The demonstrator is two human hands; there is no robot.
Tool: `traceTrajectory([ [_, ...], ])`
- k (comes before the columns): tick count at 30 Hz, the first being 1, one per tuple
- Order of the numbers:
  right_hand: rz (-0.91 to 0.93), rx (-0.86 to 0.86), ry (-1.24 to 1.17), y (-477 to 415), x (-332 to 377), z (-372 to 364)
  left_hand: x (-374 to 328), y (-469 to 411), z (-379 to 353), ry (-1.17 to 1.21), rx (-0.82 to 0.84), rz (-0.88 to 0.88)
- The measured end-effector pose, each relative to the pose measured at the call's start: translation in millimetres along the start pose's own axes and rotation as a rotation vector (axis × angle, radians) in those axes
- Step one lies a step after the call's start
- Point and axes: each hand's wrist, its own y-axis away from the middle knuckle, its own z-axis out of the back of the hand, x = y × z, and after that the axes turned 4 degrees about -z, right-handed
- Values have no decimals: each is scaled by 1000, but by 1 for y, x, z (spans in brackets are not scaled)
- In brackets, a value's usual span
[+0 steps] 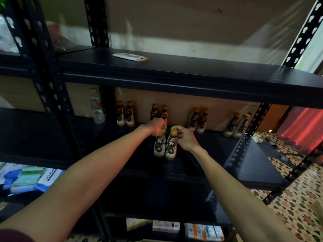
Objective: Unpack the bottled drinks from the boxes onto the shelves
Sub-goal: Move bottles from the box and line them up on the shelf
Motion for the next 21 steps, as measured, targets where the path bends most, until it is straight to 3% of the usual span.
traceTrajectory([
  [13, 207, 110, 125, -64, 75, -119, 116, 39, 55, -110, -31, 210],
  [21, 191, 100, 135, -103, 102, -184, 166, 50, 78, -43, -40, 301],
])
